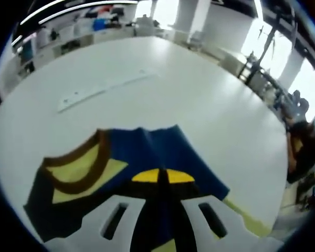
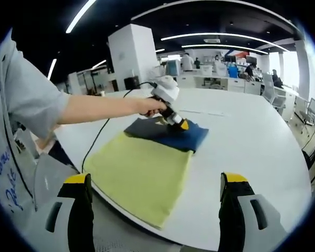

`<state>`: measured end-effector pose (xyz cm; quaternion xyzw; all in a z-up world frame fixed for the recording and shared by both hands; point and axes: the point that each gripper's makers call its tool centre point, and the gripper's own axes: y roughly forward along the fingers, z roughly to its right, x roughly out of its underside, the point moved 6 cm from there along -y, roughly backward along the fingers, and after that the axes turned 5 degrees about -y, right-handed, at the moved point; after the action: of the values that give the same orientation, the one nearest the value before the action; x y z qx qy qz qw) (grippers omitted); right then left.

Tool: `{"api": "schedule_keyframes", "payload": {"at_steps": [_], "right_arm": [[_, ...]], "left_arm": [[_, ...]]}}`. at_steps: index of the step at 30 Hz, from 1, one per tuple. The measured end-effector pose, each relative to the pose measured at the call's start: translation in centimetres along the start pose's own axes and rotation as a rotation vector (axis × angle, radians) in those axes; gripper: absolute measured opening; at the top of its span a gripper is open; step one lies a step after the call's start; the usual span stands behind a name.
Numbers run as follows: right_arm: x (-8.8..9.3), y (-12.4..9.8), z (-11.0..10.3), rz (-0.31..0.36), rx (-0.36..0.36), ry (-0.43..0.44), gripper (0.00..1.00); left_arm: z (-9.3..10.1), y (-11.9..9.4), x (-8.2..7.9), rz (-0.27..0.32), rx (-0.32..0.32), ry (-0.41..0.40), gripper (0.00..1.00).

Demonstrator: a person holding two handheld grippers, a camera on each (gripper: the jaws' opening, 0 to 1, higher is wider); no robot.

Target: Fold the garment on the visible template until the final outline fits inside the template.

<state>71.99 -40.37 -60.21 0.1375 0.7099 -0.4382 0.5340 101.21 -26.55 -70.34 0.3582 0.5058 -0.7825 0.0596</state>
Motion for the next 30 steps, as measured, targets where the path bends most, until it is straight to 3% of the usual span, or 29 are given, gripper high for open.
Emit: {"api": "schedule_keyframes", "payload": {"at_steps": [30], "right_arm": [[1.0,-0.1,0.5,-0.021,0.006,0.025,1.00]], "left_arm": [[0.1,2.0,0.9,-0.037,-0.009,0.029,0.00]]}}
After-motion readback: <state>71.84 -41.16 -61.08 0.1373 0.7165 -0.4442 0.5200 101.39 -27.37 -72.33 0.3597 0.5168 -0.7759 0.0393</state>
